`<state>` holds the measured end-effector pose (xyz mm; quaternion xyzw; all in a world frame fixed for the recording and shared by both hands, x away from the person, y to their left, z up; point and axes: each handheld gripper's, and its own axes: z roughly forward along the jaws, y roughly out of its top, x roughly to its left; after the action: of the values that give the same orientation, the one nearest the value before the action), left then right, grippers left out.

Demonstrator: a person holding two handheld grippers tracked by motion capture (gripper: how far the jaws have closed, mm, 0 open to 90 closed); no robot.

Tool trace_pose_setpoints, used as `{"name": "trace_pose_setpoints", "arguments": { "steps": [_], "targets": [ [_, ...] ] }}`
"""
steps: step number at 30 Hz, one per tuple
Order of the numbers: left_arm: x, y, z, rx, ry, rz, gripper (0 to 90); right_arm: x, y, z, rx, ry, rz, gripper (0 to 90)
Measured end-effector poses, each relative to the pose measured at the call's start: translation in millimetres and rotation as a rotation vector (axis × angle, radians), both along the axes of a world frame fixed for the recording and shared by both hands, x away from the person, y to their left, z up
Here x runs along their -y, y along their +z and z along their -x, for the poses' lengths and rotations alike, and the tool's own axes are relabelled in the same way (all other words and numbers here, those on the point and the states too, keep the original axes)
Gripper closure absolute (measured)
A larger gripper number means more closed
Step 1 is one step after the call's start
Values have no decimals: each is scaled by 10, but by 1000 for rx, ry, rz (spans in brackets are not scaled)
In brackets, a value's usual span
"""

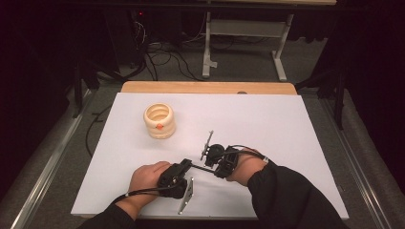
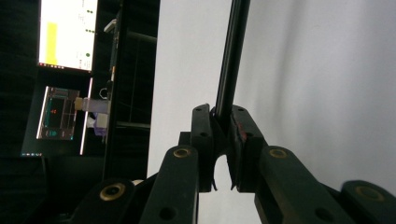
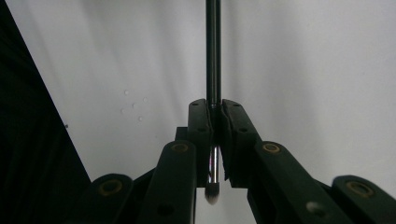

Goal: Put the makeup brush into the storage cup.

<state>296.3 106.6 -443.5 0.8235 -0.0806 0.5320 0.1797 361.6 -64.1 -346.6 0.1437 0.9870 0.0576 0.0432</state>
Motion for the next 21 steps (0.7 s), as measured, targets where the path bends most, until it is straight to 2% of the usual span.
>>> {"name": "trace_pose_setpoints", "arguments": {
  "steps": [13,21],
  "targets": [
    [-1,-8,-12,-16,6,-25,833,-7,35,0,11,-2,-14,848],
    [-8,-3,-18,-21,7,-12,834,-11,66,-7,18,-11,-17,841]
  ]
}}
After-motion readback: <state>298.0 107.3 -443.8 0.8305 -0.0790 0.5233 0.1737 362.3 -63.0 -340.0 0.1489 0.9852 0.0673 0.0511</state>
